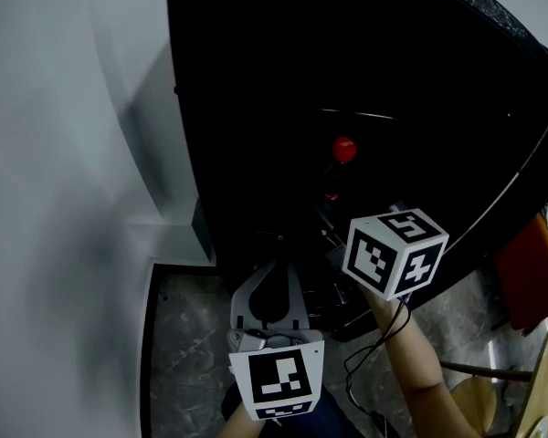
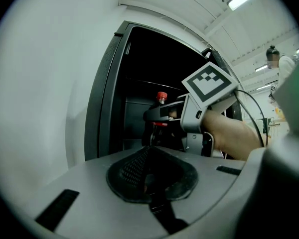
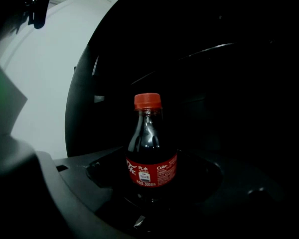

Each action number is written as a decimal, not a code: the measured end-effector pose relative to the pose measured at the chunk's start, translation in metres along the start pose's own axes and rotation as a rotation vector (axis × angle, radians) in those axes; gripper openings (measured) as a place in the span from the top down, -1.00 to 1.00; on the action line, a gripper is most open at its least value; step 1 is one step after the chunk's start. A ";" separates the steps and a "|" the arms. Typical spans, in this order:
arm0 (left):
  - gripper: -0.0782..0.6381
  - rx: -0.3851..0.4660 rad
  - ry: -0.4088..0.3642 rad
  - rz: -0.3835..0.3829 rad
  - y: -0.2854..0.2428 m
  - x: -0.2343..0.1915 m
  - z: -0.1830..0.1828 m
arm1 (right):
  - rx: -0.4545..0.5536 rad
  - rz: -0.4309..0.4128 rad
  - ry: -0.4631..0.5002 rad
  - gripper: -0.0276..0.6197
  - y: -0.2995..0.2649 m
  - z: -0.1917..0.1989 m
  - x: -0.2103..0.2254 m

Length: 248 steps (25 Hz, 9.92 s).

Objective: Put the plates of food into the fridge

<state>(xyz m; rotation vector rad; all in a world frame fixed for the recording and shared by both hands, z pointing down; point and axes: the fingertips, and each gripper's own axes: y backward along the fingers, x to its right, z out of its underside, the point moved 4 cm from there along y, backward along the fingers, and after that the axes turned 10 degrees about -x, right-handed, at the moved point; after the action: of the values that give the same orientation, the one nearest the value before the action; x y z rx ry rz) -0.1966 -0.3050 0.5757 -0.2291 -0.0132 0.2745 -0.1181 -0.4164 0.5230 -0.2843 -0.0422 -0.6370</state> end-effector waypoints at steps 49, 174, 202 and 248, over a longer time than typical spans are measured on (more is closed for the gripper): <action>0.76 0.138 0.019 0.013 0.020 0.008 0.030 | 0.418 0.112 0.036 0.88 0.122 0.107 -0.050; 0.60 -1.100 -0.165 0.884 0.301 0.515 0.052 | -0.093 0.672 -1.267 0.69 0.799 0.247 -0.040; 0.55 -1.253 0.154 0.851 0.314 0.539 0.059 | 0.272 0.565 -1.711 0.82 0.784 0.257 -0.034; 0.66 -0.624 0.961 0.305 0.343 0.225 -0.067 | -0.118 -0.078 -1.392 0.86 0.522 0.068 -0.128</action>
<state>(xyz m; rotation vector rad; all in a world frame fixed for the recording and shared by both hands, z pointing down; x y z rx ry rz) -0.0692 0.0623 0.4283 -0.9702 0.9050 0.4373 0.0914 0.0770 0.4422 -0.7991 -1.3560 -0.4130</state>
